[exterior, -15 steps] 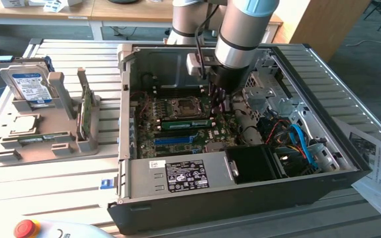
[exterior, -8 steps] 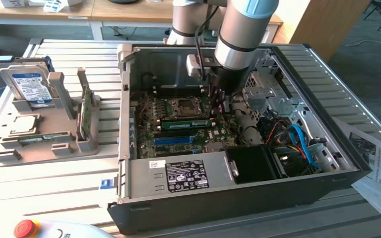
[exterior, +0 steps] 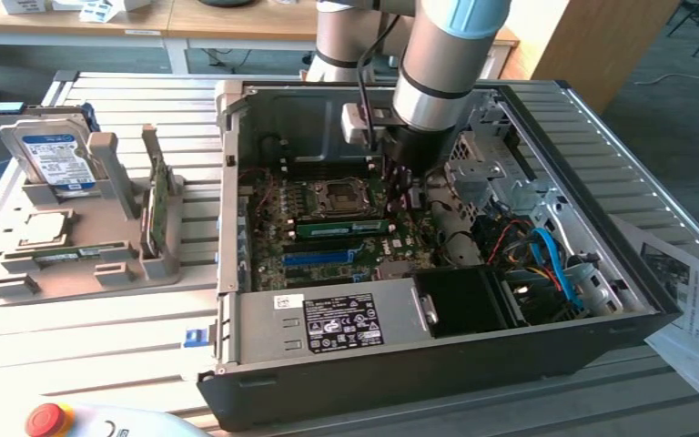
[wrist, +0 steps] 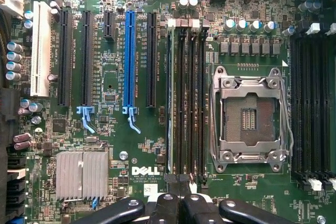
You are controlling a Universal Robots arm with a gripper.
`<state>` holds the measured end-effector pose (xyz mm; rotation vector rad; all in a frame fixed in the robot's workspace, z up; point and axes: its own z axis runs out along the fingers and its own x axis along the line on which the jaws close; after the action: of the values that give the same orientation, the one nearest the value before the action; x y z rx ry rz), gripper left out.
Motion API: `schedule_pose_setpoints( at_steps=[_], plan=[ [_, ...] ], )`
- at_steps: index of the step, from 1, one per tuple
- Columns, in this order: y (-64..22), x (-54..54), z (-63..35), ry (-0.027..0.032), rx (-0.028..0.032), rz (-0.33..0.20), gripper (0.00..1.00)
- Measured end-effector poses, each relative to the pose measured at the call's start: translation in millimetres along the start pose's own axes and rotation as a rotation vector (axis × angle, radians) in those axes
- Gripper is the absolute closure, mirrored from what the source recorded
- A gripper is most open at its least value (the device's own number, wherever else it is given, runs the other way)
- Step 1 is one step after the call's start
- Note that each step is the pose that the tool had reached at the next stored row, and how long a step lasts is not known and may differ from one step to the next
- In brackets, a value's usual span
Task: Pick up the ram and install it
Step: 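Press down the ram until it locks into place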
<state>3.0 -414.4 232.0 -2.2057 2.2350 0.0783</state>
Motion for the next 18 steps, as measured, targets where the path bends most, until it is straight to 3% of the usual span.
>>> schedule_pose_setpoints(
  at_steps=[18],
  plan=[
    [-0.3, 0.2, 6.7, -0.0002, 0.0001, 0.000, 0.90]
  ],
)
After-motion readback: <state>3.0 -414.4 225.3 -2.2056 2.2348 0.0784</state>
